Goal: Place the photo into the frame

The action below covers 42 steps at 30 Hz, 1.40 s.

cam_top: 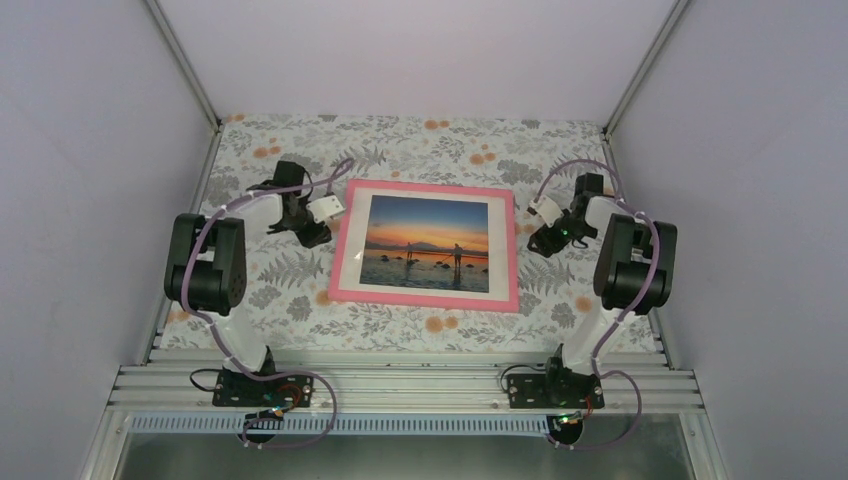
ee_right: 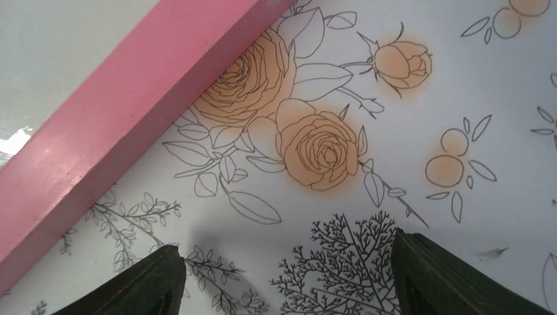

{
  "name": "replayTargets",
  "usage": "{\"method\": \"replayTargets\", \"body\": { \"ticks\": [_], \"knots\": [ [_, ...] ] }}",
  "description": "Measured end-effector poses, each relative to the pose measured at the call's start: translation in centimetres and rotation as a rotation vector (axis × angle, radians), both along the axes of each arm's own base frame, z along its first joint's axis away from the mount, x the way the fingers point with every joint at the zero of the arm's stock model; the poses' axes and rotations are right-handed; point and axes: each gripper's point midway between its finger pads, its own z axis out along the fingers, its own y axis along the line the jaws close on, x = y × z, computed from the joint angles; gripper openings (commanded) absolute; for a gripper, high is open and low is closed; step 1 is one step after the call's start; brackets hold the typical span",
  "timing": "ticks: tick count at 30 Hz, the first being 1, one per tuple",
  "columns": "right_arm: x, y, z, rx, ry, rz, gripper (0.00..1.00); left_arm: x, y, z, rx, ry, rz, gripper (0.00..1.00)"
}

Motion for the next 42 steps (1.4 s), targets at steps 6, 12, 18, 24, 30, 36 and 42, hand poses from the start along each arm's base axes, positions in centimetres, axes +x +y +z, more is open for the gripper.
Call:
{"method": "replayTargets", "body": {
  "ticks": [6, 12, 18, 24, 30, 36, 42],
  "knots": [
    [1.0, 0.9, -0.2, -0.023, -0.041, 0.038, 0.76, -1.1, -1.9, -1.6, 0.048, -0.009, -0.093, 0.48],
    [1.6, 1.6, -0.3, -0.025, -0.066, 0.056, 0.76, -1.9, -2.3, -1.7, 0.045, -0.04, -0.115, 0.48],
    [1.7, 2.0, -0.4, -0.007, -0.082, 0.064, 0.76, -3.5, -2.2, -1.7, 0.033, -0.033, -0.124, 0.48],
    [1.9, 2.8, -0.4, 0.01, -0.096, 0.079, 0.76, -4.3, -2.2, -1.7, 0.032, -0.029, -0.134, 0.48],
    [2.0, 3.3, -0.4, 0.015, -0.099, 0.077, 0.76, -4.8, -1.9, -1.7, 0.042, -0.03, -0.145, 0.48],
    [2.1, 3.7, -0.4, 0.017, -0.102, 0.079, 0.77, -5.2, -1.6, -1.8, 0.055, -0.031, -0.15, 0.48],
    [2.1, 4.0, -0.4, 0.02, -0.105, 0.078, 0.78, -5.4, -1.3, -1.8, 0.07, -0.034, -0.153, 0.49]
  ]
}}
